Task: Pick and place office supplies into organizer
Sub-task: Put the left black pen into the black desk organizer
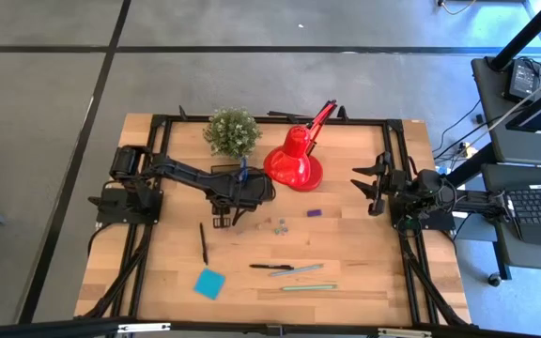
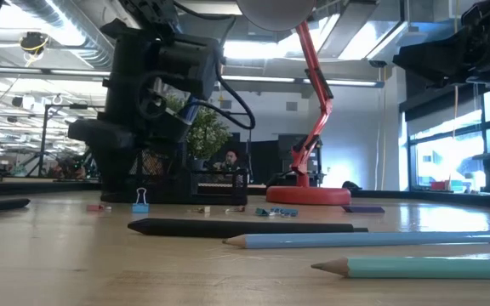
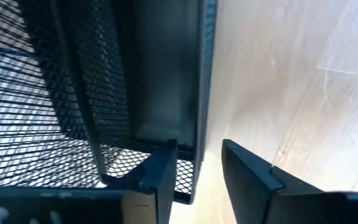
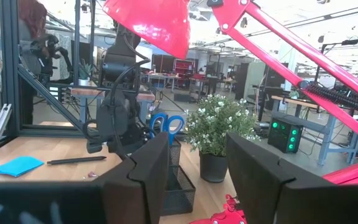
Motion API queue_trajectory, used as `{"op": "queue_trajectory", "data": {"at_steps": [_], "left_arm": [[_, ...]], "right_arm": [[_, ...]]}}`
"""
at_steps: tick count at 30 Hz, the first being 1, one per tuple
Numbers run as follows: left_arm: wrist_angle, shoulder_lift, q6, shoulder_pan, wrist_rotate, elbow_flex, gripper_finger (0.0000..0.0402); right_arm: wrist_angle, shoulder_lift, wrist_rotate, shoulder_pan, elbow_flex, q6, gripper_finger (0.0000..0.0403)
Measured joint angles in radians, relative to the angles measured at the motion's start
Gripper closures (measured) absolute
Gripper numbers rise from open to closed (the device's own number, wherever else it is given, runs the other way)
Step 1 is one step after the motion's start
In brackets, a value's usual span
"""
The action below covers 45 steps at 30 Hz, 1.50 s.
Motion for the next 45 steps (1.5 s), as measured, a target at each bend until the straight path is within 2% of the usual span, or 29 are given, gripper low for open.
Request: {"op": "queue_trajectory", "data": {"at_steps": [10, 16, 20, 27, 29, 37, 45], "left_arm": [[-0.022, 0.0, -0.008, -0.009, -0.03, 0.072, 0.0258], [-0.154, 0.0, -0.039, -0.034, -0.088, 0.16, 0.0258], [-0.224, -0.001, -0.116, -0.062, -0.082, 0.217, 0.0258], [-0.123, -0.009, -0.127, -0.166, -0.037, 0.261, 0.0258], [-0.116, -0.009, -0.234, -0.194, -0.033, 0.261, 0.0258], [-0.176, -0.009, -0.921, -0.295, 0.096, 0.26, 0.0258], [-0.176, -0.009, -1.494, -0.393, 0.197, 0.26, 0.0258]], "right_arm": [[0.0, 0.0, 0.0, 0.0, 0.0, -0.001, 0.0241], [-0.001, 0.0, 0.0, 0.0, 0.0, -0.001, 0.0241], [-0.001, 0.0, 0.0, 0.0, 0.0, -0.001, 0.0241], [-0.001, 0.0, 0.0, 0.0, 0.0, -0.001, 0.0241], [-0.001, 0.0, 0.0, 0.0, 0.0, 0.0, 0.0241], [0.011, 0.0, 0.0, 0.0, 0.0, -0.027, 0.0241], [0.005, 0.0, 0.0, 0.0, 0.0, 0.0, 0.0241]]}}
